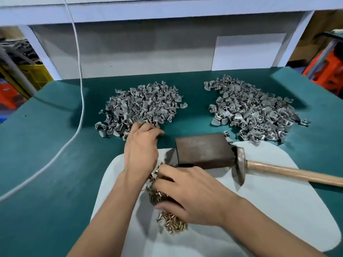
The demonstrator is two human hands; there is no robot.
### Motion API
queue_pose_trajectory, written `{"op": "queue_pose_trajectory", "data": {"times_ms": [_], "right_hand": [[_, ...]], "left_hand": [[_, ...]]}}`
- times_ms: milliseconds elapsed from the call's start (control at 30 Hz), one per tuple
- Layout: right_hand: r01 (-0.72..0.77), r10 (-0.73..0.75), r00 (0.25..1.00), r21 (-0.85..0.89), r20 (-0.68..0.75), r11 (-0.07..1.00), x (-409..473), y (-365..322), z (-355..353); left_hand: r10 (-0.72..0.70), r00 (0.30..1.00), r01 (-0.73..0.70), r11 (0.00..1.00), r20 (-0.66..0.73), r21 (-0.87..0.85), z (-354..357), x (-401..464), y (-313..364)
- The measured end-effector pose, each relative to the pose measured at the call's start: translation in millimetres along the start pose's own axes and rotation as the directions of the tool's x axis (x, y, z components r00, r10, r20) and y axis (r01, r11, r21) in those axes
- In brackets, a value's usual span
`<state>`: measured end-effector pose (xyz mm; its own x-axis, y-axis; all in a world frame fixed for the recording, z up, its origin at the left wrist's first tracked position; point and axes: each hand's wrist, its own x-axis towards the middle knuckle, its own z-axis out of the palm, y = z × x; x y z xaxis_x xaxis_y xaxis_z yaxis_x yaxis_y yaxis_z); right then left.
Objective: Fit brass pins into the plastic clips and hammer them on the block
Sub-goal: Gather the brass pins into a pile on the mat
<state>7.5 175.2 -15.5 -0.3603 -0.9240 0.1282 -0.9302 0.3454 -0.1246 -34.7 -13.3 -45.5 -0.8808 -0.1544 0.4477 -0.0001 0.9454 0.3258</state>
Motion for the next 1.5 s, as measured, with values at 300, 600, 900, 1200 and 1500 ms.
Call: {"op": "queue_pose_trajectory", "data": {"times_ms": [300,600,900,1200,1500], "right_hand": [[-0.012,0.017,0.999,0.121,-0.035,0.993,5,-1,1],[-0.009,0.042,0.990,0.234,-0.137,0.972,3,4,4],[0.048,0.058,0.966,0.397,-0.251,0.917,0,7,2],[0.013,0.108,0.964,0.450,-0.242,0.893,1,7,5],[-0.205,0.287,0.623,0.202,-0.728,0.958,-9,39,-20]], "left_hand": [[-0.177,0.982,0.182,0.979,0.062,-0.091,-5,-1,-3],[-0.203,0.979,0.198,0.958,-0.003,-0.206,-1,-7,5],[-0.330,0.944,0.198,0.553,0.005,-0.809,0,-7,13],[-0.368,0.920,0.214,0.183,0.135,-0.960,-4,-6,25],[-0.272,0.952,0.187,0.141,0.144,-0.972,-5,-9,37]]}}
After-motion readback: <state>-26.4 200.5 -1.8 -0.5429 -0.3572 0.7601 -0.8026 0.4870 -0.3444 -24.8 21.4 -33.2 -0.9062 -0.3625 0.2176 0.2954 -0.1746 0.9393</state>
